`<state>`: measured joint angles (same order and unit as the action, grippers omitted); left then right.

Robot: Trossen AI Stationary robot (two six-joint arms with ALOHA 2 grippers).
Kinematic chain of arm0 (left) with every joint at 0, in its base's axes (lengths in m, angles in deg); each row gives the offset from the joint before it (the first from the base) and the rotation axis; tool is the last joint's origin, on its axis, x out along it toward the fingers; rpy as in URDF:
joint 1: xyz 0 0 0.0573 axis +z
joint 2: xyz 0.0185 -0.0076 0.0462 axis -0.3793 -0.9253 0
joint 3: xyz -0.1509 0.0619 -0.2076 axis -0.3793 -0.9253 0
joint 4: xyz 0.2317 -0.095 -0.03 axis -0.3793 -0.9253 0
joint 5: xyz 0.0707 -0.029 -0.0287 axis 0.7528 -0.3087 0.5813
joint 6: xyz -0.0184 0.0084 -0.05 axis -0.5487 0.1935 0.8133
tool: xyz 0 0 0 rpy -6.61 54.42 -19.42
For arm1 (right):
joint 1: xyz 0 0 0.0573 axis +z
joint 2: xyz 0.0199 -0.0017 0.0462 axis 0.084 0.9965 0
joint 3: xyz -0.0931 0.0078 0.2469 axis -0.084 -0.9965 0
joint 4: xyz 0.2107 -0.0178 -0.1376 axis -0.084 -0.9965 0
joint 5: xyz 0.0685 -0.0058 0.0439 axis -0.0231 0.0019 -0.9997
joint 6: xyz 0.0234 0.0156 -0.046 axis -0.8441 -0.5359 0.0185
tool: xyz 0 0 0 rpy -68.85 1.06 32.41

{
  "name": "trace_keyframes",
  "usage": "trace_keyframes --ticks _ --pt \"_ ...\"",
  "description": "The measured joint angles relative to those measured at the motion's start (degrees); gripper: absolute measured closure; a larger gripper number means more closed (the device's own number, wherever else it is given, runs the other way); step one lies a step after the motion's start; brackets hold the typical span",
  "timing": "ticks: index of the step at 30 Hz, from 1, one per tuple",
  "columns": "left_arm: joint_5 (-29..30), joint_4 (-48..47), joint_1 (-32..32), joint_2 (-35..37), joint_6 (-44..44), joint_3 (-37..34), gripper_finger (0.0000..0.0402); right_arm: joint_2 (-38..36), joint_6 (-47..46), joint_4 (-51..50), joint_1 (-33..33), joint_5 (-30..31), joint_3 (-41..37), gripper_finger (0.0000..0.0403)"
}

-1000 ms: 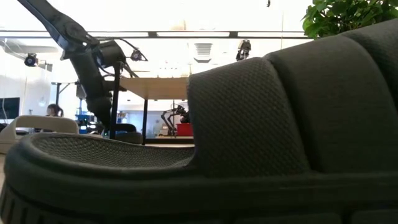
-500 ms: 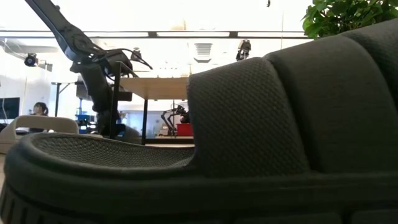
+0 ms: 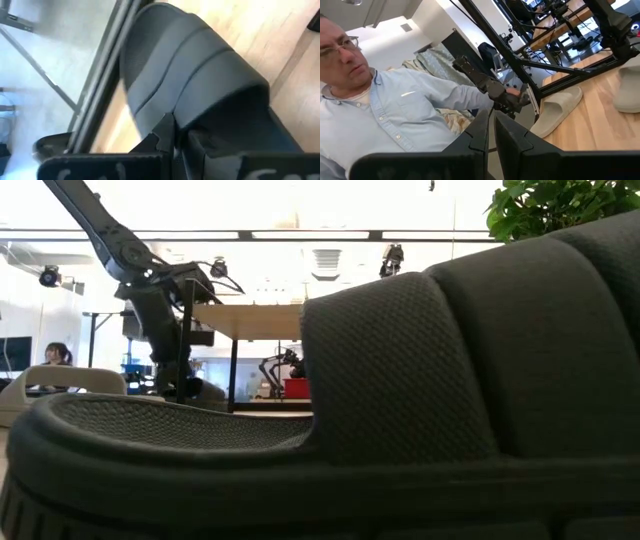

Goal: Pick and place slides into the shelf
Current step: Put the black slipper on the shelf

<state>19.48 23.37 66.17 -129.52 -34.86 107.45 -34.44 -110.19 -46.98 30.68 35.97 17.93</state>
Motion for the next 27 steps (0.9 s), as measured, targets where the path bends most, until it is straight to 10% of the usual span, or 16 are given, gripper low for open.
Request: trace_keyframes --ticks 15,27 --pt "14.1 -27.11 0.29 22.69 0.61 13.25 0.0401 -0.23 2.98 -0.72 0.0 -0.07 0.0 0.0381" --pt "15.33 -52.6 -11.01 16.95 32.85 38.26 0.0401 -0.95 4.17 -1.29 0.0 -0.07 0.0 0.0381"
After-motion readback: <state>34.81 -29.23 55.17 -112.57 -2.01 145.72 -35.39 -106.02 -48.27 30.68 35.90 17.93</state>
